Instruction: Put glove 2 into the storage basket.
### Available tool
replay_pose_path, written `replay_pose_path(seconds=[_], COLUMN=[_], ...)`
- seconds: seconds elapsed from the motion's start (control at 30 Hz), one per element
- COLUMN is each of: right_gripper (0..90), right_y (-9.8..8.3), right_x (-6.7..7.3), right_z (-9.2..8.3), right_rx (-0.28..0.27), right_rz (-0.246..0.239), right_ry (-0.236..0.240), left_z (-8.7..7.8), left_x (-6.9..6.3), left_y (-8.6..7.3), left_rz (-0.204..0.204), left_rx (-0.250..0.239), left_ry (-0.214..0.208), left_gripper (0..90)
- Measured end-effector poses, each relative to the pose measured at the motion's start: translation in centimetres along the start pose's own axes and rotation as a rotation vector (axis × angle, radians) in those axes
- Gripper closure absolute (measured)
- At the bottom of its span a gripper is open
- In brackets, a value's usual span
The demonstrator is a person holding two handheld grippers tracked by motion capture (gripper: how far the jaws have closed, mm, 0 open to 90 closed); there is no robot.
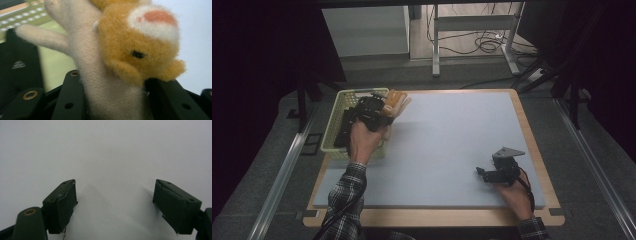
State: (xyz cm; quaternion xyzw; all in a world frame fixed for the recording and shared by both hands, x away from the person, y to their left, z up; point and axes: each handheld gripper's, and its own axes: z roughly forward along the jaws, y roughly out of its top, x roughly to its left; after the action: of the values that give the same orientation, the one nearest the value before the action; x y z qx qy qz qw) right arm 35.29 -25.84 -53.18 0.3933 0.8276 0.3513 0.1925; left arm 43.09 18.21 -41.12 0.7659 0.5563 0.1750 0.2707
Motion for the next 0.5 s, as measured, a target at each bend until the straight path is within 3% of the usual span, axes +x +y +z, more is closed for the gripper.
replay_pose_path(seconds=[0.2,0.5], right_gripper=[18.4,18.4], right_y=[0.0,0.0], right_x=[0.0,0.0], right_z=[0.0,0.0], right_rx=[0.000,0.000], right_rz=[0.000,0.000], right_ry=[0.000,0.000], left_z=[0.0,2.2], left_x=[3.1,5.2], left_y=[-0.8,-1.8], left_rz=[-0.072,-0.104], left_rx=[0.000,0.037], left_ry=[0.070,0.122], left_gripper=[61.1,60.4])
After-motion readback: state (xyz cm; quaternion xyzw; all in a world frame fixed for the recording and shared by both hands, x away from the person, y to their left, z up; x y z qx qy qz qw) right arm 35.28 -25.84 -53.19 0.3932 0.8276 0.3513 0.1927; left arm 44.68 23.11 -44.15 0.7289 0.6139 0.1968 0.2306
